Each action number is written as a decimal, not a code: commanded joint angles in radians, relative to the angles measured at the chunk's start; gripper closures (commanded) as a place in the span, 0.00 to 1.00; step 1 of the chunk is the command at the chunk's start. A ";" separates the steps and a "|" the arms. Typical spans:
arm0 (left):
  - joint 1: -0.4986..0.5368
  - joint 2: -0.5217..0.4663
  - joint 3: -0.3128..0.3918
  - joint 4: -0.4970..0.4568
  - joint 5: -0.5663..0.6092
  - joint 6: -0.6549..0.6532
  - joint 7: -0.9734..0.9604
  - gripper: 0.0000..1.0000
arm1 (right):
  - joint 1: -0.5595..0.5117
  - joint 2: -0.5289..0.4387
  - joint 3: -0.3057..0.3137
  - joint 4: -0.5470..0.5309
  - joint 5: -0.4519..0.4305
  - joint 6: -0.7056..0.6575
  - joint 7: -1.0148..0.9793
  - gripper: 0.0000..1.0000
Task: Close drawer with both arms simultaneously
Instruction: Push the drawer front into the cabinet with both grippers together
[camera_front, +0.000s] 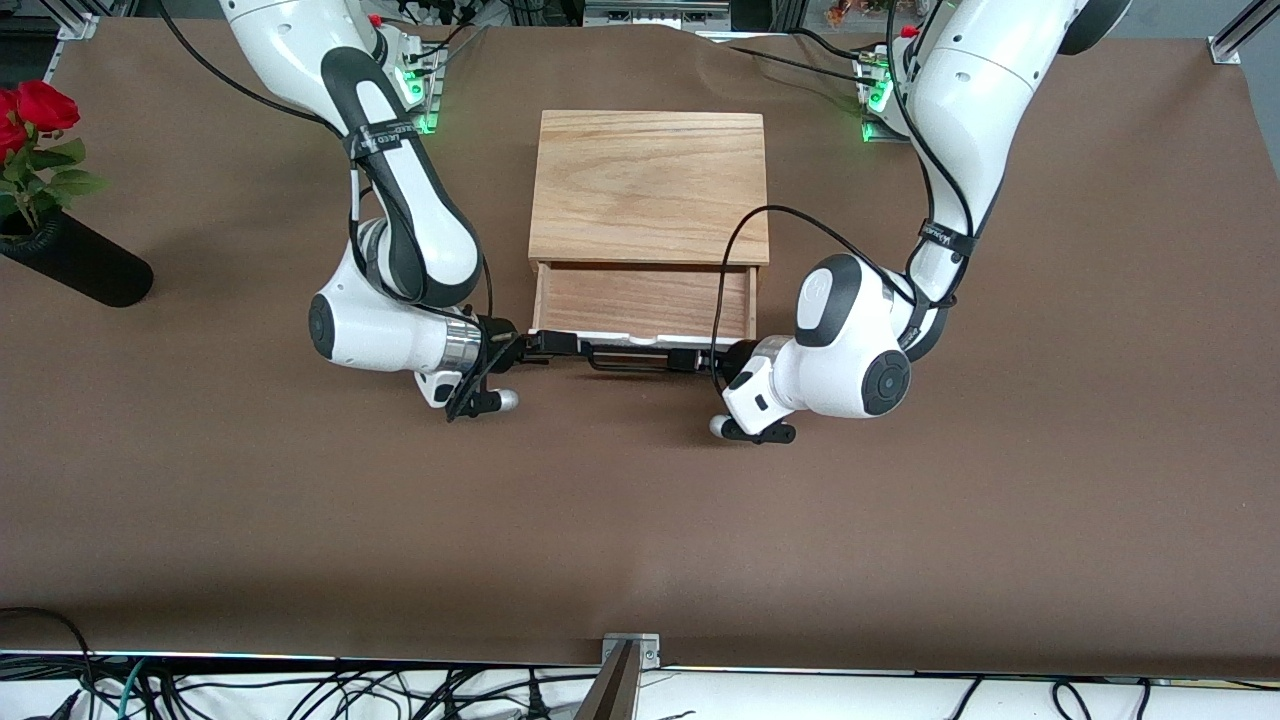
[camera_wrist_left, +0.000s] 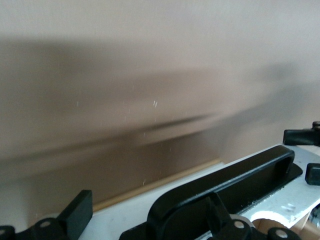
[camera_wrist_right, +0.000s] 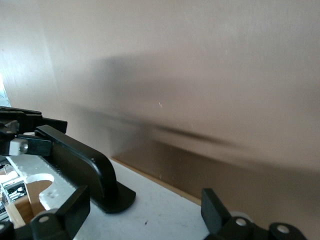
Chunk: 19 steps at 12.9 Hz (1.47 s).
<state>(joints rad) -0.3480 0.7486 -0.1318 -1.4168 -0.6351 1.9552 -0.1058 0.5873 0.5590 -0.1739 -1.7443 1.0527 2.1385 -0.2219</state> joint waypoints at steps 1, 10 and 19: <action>0.010 -0.043 0.006 -0.054 -0.020 -0.084 0.014 0.00 | 0.017 -0.079 -0.004 -0.136 -0.007 -0.011 -0.019 0.00; 0.021 -0.043 0.008 -0.057 -0.023 -0.271 -0.003 0.00 | 0.077 -0.175 -0.001 -0.302 -0.007 0.023 -0.019 0.00; 0.027 -0.043 0.006 -0.074 -0.023 -0.344 -0.005 0.00 | 0.078 -0.245 0.045 -0.403 -0.005 0.044 -0.019 0.00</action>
<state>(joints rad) -0.3229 0.7456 -0.1316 -1.4365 -0.6354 1.6342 -0.1087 0.6542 0.3898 -0.1500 -2.0107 1.0559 2.2171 -0.2295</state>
